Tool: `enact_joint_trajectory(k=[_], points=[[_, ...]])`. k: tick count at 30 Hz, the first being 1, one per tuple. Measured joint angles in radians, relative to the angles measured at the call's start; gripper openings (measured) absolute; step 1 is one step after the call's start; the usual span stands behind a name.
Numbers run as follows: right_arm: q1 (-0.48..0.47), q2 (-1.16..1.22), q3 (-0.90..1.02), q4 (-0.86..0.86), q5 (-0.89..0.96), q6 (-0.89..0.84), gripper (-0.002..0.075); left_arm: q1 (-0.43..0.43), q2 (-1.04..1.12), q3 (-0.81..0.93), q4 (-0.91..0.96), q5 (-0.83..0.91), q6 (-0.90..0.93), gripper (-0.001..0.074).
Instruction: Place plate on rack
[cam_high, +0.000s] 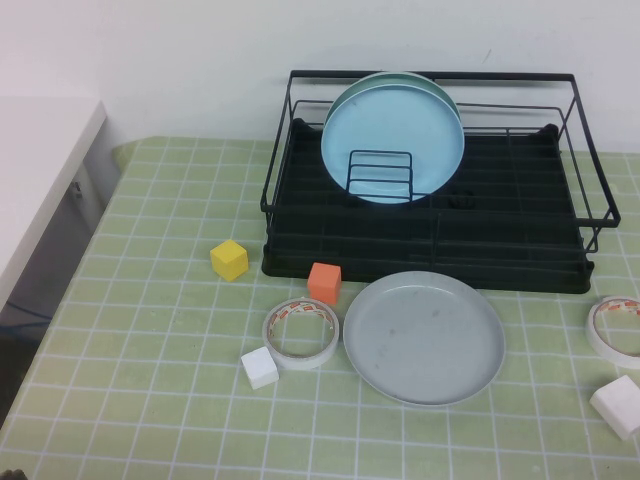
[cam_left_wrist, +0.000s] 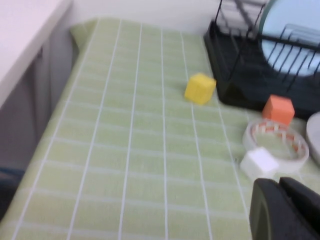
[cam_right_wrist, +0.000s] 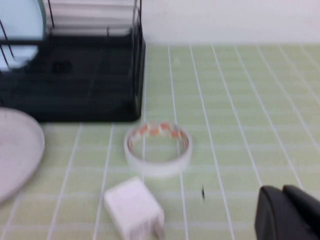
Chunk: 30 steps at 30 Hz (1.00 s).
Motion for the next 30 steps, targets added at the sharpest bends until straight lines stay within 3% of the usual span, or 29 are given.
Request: enact_joint_trajectory(k=[3, 10, 16, 26, 30], points=[[0.0, 0.0, 0.005, -0.002, -0.109, 0.0, -0.0002, 0.0, 0.0, 0.001, -0.002, -0.099, 0.0, -0.0003], [0.0, 0.0, 0.005, -0.014, -0.557, -0.003, -0.0002, 0.0, 0.0, 0.001, -0.002, -0.542, 0.0, -0.0003], [0.0, 0.0, 0.005, -0.01, -0.81, -0.003, -0.0002, 0.0, 0.0, 0.001, -0.006, -0.836, 0.0, -0.0003], [0.0, 0.0, 0.005, 0.015, -0.849, -0.028, -0.0002, 0.0, -0.002, 0.001, -0.017, -0.931, -0.002, -0.0002], [0.0, 0.0, -0.033, 0.029, -0.725, -0.087, -0.0002, 0.0, -0.002, -0.027, -0.028, -0.832, 0.031, -0.0003]])
